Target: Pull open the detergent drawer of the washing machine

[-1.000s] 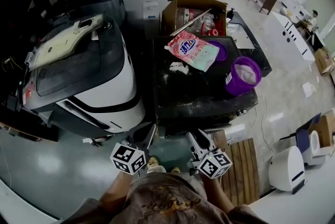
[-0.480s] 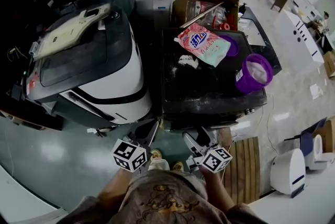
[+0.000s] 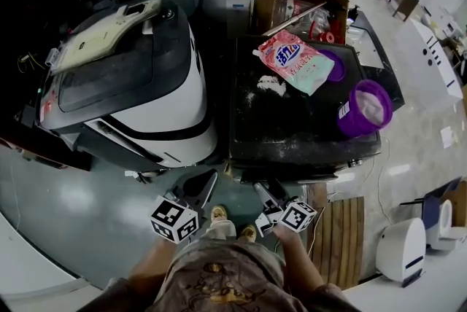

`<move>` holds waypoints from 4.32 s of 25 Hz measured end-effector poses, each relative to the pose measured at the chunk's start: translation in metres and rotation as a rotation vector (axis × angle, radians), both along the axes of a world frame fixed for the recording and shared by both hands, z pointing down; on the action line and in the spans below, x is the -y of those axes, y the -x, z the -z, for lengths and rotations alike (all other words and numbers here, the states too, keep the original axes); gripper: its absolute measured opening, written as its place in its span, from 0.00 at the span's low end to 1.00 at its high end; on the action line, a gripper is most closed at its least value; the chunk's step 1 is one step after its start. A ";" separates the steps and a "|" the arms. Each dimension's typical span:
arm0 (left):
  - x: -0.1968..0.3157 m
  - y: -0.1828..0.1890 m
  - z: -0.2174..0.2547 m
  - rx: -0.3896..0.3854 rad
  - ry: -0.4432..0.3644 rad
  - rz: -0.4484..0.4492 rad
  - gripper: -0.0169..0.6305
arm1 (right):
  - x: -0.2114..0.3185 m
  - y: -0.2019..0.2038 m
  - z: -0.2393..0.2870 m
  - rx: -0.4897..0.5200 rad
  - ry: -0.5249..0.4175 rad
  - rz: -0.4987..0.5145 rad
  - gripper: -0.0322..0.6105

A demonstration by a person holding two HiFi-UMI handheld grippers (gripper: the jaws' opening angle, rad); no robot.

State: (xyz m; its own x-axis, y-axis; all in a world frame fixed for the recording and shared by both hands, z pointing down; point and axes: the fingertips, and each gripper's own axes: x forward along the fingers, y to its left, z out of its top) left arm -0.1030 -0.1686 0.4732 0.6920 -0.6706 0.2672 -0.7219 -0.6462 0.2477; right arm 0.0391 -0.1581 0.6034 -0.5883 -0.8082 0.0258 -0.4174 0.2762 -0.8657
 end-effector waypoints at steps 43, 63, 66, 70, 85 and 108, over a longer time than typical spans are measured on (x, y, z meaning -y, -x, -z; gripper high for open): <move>-0.035 0.052 -0.032 0.053 0.101 0.187 0.06 | 0.054 0.004 -0.049 0.266 -0.098 0.026 0.66; -0.045 0.060 -0.031 0.036 0.113 0.229 0.06 | 0.053 0.003 -0.054 0.260 -0.111 0.013 0.54; -0.047 0.061 -0.030 0.040 0.112 0.233 0.06 | 0.052 0.002 -0.054 0.265 -0.114 0.012 0.53; -0.050 0.061 -0.028 0.044 0.110 0.240 0.06 | 0.048 0.003 -0.052 0.275 -0.115 0.017 0.52; -0.060 0.053 -0.028 0.049 0.113 0.241 0.06 | 0.023 0.003 -0.053 0.298 -0.112 0.021 0.50; -0.088 0.042 -0.035 0.060 0.119 0.215 0.06 | -0.020 0.005 -0.054 0.319 -0.113 0.025 0.49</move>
State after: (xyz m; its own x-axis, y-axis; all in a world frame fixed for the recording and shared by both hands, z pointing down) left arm -0.1445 -0.0807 0.5081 0.5174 -0.7619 0.3897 -0.8553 -0.4452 0.2652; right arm 0.0340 -0.1380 0.6579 -0.5721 -0.7806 -0.2515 -0.1226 0.3846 -0.9149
